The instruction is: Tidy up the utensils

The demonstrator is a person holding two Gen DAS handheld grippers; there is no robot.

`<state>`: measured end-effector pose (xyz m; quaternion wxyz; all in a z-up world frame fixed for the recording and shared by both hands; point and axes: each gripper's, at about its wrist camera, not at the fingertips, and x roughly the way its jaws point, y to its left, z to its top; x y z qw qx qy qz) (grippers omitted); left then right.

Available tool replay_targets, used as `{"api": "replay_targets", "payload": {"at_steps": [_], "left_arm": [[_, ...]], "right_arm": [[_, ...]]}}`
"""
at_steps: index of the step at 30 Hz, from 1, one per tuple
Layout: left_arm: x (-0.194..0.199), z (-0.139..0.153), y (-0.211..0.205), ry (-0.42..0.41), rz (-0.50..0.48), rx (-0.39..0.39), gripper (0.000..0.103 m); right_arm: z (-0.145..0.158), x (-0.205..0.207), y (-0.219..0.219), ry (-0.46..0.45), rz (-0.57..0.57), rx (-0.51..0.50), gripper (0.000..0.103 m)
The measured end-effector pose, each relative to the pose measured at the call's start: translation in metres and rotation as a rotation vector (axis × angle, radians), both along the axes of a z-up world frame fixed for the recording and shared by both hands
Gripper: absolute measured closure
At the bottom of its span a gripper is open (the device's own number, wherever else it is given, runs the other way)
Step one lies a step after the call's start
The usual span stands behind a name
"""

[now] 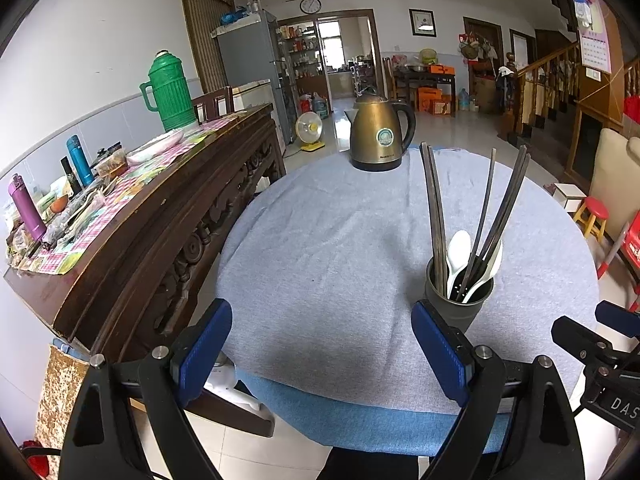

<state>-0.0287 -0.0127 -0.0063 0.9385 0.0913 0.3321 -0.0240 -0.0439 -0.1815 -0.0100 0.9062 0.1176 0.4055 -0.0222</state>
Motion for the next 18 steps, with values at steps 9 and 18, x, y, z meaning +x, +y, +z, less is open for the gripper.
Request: {"api": "replay_targets", "payload": {"at_steps": [9, 18], "left_arm": [[-0.0054, 0.0043, -0.0035, -0.013, -0.013, 0.001, 0.012], [-0.0022, 0.0026, -0.0056, -0.003, -0.011, -0.003, 0.012]], "right_arm": [[0.0059, -0.0078, -0.0025, -0.021, -0.012, 0.002, 0.024], [0.0041, -0.0054, -0.0047, -0.017, -0.006, 0.005, 0.024]]}}
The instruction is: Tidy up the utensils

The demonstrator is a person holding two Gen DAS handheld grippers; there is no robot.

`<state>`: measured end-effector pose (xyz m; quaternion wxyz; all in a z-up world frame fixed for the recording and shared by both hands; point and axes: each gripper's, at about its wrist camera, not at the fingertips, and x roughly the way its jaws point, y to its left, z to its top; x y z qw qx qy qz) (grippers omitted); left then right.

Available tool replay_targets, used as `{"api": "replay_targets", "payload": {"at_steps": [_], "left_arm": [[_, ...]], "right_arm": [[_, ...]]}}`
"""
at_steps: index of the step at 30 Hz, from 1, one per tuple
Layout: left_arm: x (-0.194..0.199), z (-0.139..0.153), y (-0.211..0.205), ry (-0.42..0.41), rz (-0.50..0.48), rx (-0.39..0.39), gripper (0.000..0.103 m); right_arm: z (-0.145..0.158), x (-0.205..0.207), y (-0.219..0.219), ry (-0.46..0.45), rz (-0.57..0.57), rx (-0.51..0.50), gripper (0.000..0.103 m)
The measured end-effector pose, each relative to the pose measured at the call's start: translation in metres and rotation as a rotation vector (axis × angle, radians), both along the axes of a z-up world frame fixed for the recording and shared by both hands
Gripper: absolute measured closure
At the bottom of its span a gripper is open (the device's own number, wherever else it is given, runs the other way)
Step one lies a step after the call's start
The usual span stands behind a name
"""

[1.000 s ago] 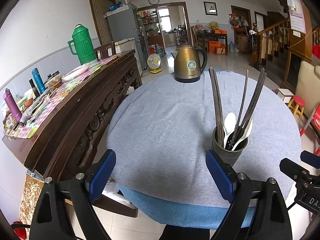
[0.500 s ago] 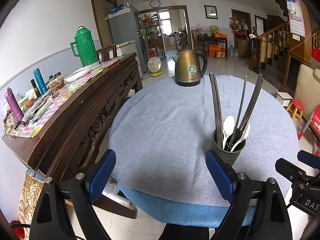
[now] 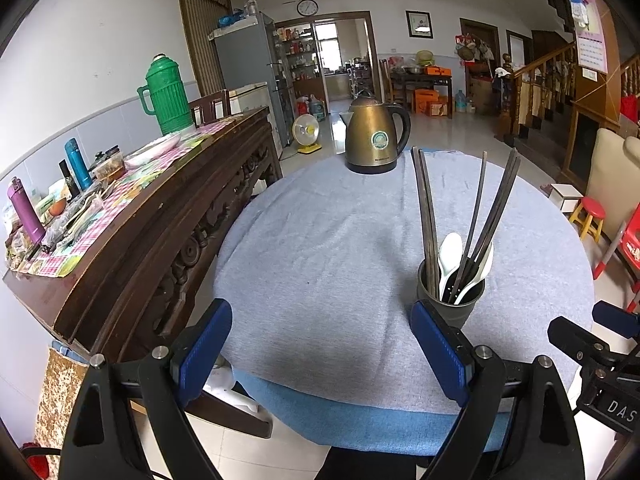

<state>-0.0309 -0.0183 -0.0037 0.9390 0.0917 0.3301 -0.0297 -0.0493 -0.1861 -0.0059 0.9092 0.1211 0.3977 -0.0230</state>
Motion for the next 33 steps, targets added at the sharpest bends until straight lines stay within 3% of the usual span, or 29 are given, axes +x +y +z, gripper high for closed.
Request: {"api": "replay_targets", "payload": {"at_steps": [33], "left_arm": [[0.009, -0.002, 0.005, 0.013, 0.015, -0.005, 0.012]], "right_arm": [[0.004, 0.013, 0.008, -0.03, 0.028, -0.017, 0.024]]}}
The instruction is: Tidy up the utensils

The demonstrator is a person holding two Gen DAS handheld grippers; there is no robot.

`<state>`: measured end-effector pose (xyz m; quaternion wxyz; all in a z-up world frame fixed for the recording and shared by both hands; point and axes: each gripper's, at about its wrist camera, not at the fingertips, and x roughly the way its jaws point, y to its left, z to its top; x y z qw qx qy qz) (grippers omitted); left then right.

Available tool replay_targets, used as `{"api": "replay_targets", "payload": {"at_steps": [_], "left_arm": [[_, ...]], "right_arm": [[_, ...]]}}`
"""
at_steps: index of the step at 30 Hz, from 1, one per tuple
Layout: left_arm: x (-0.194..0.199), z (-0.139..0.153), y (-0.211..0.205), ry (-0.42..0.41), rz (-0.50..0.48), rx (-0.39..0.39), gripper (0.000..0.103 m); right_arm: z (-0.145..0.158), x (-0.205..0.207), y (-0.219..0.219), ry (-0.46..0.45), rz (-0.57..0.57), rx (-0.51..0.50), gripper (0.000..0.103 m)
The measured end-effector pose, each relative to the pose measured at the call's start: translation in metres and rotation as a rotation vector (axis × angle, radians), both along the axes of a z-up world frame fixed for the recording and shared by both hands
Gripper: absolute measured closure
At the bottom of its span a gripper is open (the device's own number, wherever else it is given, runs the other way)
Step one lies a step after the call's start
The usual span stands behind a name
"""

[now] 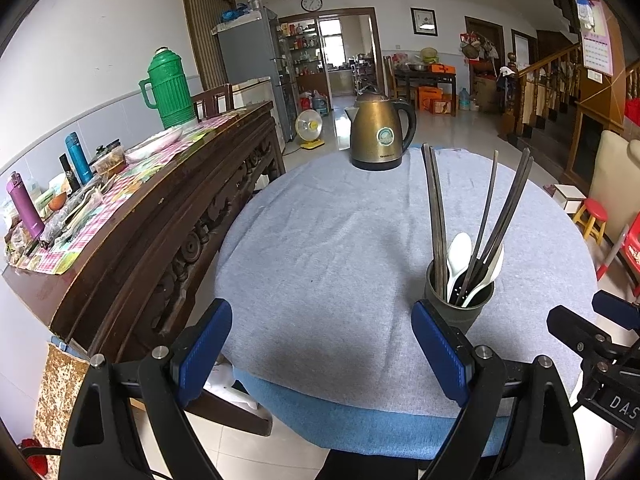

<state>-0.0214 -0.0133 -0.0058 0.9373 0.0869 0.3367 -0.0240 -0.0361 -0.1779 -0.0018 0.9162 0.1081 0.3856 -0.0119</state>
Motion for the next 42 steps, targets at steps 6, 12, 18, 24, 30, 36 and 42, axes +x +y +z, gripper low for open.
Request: {"api": "replay_targets", "payload": {"at_steps": [6, 12, 18, 24, 30, 36, 42], "left_arm": [[0.001, -0.002, -0.002, 0.003, -0.004, 0.008, 0.012], [0.003, -0.003, -0.001, 0.005, 0.0, 0.005, 0.012], [0.005, -0.005, -0.002, 0.013, -0.006, 0.006, 0.012], [0.008, -0.005, -0.001, 0.012, -0.006, -0.001, 0.012], [0.012, -0.008, 0.0, 0.023, 0.002, -0.003, 0.012], [0.017, -0.009, -0.004, 0.031, -0.008, 0.003, 0.012], [0.031, -0.013, -0.009, 0.051, -0.007, 0.017, 0.012]], "right_arm": [[-0.001, 0.004, -0.005, -0.006, -0.009, 0.009, 0.024], [-0.002, 0.009, -0.002, -0.001, 0.0, 0.004, 0.024], [-0.005, 0.008, -0.002, 0.005, -0.005, -0.001, 0.024], [-0.004, 0.011, -0.001, 0.005, -0.004, -0.006, 0.024], [-0.01, 0.014, -0.001, 0.018, -0.001, 0.0, 0.024], [-0.013, 0.018, -0.004, 0.026, -0.005, 0.008, 0.024], [-0.022, 0.032, -0.009, 0.044, 0.003, 0.008, 0.024]]}}
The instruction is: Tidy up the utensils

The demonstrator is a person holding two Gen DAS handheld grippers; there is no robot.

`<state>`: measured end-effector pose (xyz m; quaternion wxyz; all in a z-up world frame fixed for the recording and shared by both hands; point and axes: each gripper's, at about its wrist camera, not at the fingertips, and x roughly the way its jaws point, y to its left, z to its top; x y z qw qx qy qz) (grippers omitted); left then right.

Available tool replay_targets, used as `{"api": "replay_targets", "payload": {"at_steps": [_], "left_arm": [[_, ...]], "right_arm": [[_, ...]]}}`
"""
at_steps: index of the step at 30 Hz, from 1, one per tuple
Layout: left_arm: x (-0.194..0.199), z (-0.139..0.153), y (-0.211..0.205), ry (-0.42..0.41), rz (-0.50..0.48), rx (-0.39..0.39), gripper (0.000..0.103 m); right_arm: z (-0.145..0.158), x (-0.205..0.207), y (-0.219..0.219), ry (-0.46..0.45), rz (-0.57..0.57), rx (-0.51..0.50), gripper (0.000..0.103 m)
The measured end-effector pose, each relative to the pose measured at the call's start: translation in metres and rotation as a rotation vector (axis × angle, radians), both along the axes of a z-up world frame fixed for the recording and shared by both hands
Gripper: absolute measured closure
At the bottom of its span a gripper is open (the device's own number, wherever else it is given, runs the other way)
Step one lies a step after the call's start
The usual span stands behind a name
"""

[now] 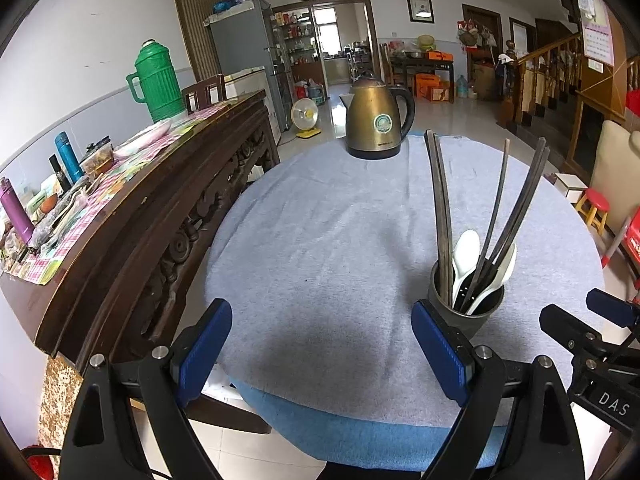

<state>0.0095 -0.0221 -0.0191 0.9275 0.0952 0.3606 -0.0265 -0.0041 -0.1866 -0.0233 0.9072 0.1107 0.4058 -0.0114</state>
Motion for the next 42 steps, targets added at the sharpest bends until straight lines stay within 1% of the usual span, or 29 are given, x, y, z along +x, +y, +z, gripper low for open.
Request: {"api": "replay_targets", "payload": {"at_steps": [8, 16, 28, 34, 38, 42], "left_arm": [[0.013, -0.012, -0.003, 0.032, 0.001, 0.005, 0.012], [0.011, -0.019, 0.0, 0.047, 0.001, -0.008, 0.012], [-0.011, -0.002, 0.014, -0.004, 0.006, -0.04, 0.012], [-0.024, 0.007, 0.015, -0.032, 0.001, -0.044, 0.012], [-0.022, 0.008, 0.012, -0.036, -0.003, -0.037, 0.012], [-0.014, 0.004, 0.009, -0.021, 0.001, -0.035, 0.012]], "right_arm": [[-0.014, 0.012, -0.01, 0.025, -0.007, 0.012, 0.024], [-0.018, 0.009, -0.003, 0.023, 0.001, 0.007, 0.024], [0.003, -0.011, 0.016, -0.027, 0.011, -0.03, 0.024], [0.014, -0.024, 0.021, -0.057, 0.018, -0.045, 0.024], [0.017, -0.023, 0.019, -0.063, 0.013, -0.04, 0.024], [0.011, -0.017, 0.015, -0.046, 0.013, -0.034, 0.024]]}}
